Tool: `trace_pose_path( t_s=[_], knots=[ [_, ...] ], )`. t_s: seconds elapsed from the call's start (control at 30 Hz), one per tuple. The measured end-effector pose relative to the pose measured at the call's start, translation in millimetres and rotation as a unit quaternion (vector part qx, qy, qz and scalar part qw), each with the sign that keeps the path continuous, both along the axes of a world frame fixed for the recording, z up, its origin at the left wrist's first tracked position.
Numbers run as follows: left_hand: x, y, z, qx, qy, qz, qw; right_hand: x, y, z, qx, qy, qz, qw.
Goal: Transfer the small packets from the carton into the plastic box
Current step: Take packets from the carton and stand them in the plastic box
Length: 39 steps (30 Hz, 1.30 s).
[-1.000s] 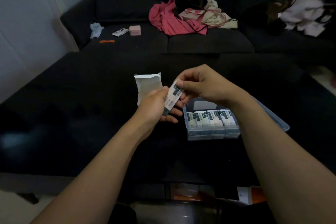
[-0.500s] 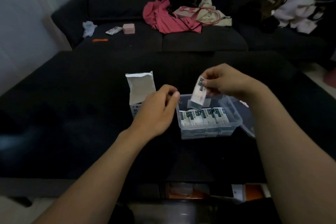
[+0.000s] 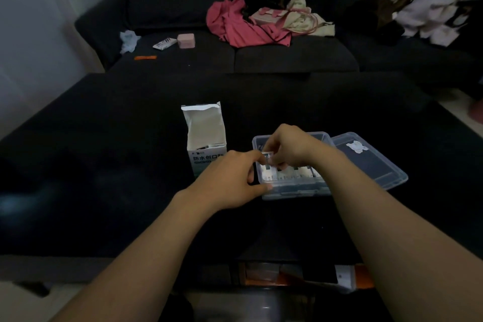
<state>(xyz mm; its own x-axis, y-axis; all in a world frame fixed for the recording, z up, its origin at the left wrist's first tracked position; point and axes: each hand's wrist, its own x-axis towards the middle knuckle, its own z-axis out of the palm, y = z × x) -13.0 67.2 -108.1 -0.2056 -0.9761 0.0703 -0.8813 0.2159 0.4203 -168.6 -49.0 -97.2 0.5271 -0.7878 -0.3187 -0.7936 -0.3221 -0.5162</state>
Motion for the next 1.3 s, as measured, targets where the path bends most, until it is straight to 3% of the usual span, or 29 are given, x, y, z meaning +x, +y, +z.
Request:
trace_pose_path(
  t_s=[0.33, 0.4, 0.47, 0.53, 0.57, 0.63, 0.7, 0.83, 1.03, 1.2, 1.3],
  knots=[
    [0.4, -1.2, 3.2, -0.004, -0.003, -0.008, 1.000, 4.4, -0.6, -13.4, -0.104, 0.067, -0.011, 0.992],
    [0.5, 1.1, 11.4, -0.045, 0.019, 0.024, 0.999, 1.7, 1.6, -3.9, -0.128, 0.054, -0.021, 0.990],
    [9.4, 1.5, 23.7, -0.184, 0.126, 0.132, 0.966, -1.2, 5.6, 15.7, -0.178, -0.042, -0.033, 0.983],
    [30.3, -0.3, 35.7, -0.310, 0.225, 0.269, 0.884, 3.4, 18.0, 42.6, -0.197, -0.186, -0.033, 0.962],
    [43.1, -1.5, 37.5, -0.312, 0.241, 0.320, 0.862, 10.5, 26.1, 53.3, -0.189, -0.242, -0.020, 0.952],
    [63.5, -4.5, 32.1, -0.194, 0.223, 0.382, 0.875, 31.4, 43.0, 65.8, -0.185, -0.260, 0.030, 0.947],
    [72.2, -7.0, 20.0, -0.044, 0.185, 0.396, 0.898, 53.3, 54.9, 63.5, -0.206, -0.202, 0.077, 0.954],
    [73.1, -8.5, 8.4, 0.066, 0.153, 0.373, 0.913, 75.0, 52.8, 45.8, -0.227, -0.096, 0.071, 0.966],
    [71.3, 4.4, 12.2, 0.028, 0.139, 0.290, 0.947, 76.6, 45.7, 42.2, -0.221, -0.024, 0.037, 0.974],
    [62.8, 10.9, 17.7, -0.030, 0.058, 0.251, 0.966, 72.7, 40.9, 34.0, -0.176, -0.057, 0.001, 0.983],
    [59.7, 12.0, 20.4, -0.037, 0.052, 0.238, 0.969, 69.1, 37.5, 28.6, -0.161, -0.059, 0.000, 0.985]
  ],
)
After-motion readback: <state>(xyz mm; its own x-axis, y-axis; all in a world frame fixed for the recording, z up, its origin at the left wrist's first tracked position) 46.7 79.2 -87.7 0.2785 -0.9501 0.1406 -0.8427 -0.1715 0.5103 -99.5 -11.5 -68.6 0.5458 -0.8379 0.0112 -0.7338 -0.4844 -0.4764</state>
